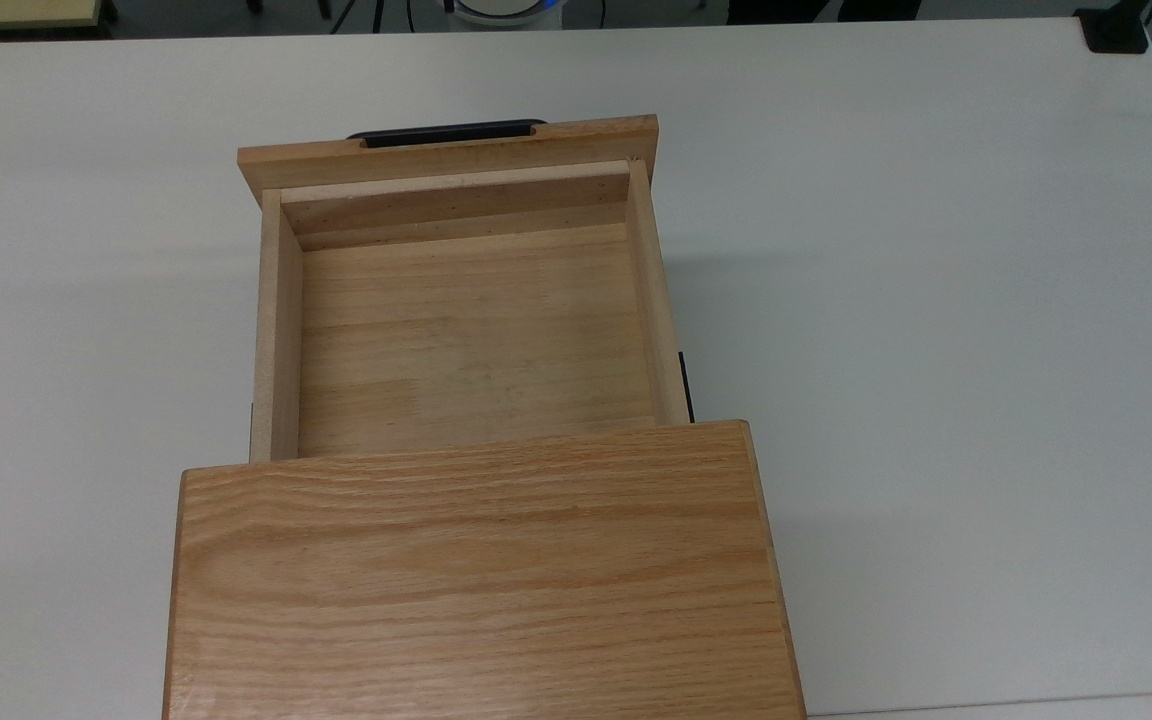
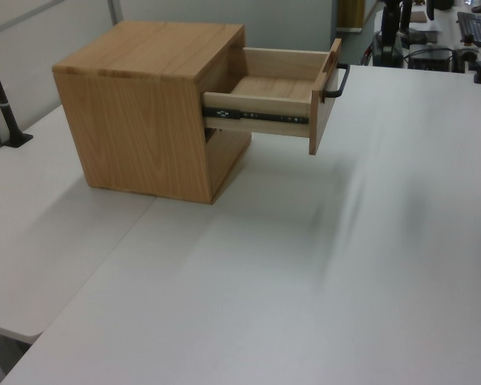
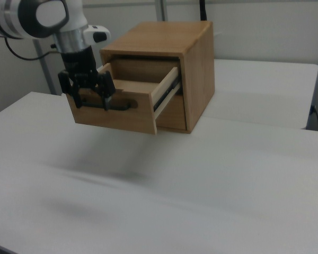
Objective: Close the drawer by sliding it
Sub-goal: 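Lower the gripper onto the drawer front beside the black handle, then push the drawer front with the gripper into the cabinet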
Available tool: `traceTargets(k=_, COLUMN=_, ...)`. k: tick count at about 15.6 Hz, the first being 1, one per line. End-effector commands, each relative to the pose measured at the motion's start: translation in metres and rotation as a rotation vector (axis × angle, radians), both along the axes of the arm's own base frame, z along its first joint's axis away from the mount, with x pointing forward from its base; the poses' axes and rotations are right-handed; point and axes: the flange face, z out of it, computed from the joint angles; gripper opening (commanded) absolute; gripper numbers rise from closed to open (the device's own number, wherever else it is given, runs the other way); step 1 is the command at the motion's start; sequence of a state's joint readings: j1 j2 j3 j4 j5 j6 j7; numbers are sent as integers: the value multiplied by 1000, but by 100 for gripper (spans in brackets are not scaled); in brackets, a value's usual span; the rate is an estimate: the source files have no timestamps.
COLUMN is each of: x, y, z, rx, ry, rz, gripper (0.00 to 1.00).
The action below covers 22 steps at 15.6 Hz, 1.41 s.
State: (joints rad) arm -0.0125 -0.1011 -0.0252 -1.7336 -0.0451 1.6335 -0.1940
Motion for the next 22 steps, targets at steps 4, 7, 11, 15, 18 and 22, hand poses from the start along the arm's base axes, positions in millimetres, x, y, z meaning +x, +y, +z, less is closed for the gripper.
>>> traceTargets(k=4, x=31, y=25, z=-59, rx=-17, ry=26, rz=49, gripper=43)
traceTargets(k=7, x=49, y=38, z=-68, rx=-3, ry=-43, rz=-94, gripper=8)
traceTargets(k=11, x=71, y=53, z=-58, rx=33, ry=-180, rz=-334, gripper=0)
traceTargets(k=15, x=113, y=56, z=-56, rx=100, ry=-349, rz=-607, gripper=0)
traceTargets(k=18, x=151, y=55, z=-57, rx=105, ry=-465, rz=-764, gripper=0)
traceTargets(k=22, x=184, y=55, z=-63, rx=154, ry=-594, rz=-903, gripper=0)
